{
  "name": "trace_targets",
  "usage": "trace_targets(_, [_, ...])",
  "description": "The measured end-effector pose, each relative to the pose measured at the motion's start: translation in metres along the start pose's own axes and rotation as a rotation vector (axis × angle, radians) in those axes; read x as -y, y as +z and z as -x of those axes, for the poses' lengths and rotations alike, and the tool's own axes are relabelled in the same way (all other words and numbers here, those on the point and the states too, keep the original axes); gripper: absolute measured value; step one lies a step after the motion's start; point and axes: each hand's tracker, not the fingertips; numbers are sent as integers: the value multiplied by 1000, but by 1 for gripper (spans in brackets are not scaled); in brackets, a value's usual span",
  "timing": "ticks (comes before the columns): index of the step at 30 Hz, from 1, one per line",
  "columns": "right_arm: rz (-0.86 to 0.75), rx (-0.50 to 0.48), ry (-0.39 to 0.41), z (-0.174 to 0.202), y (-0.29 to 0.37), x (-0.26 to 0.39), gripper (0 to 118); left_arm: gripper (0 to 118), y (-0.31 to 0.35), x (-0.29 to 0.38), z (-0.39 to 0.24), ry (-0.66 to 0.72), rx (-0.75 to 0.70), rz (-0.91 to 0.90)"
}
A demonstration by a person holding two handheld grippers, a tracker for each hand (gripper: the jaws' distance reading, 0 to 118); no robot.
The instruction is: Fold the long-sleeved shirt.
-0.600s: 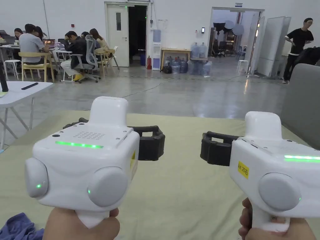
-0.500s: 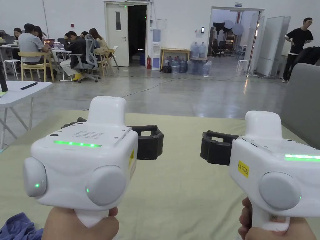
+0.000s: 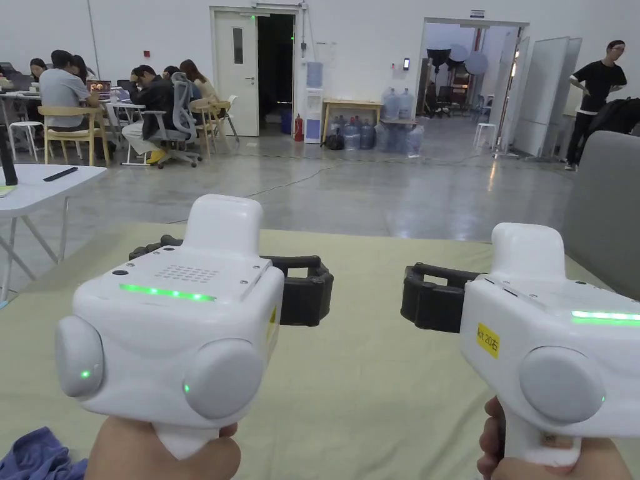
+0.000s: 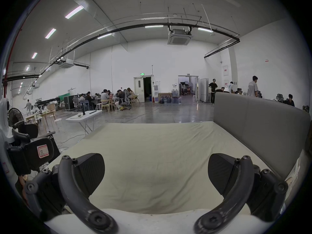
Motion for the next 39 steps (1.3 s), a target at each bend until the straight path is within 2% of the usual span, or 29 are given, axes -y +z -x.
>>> trace_targets(12, [2,-3,28,3,2,0,118,118,0,-3,1,26,15,1])
trace_targets(26, [0,-7,13,1,2,-3,118,118,0,-3,0,3,11,-10])
trace_targets(39, [2,-5,10,0,1,-4,118,118,-4,-4,9,40,3,-5])
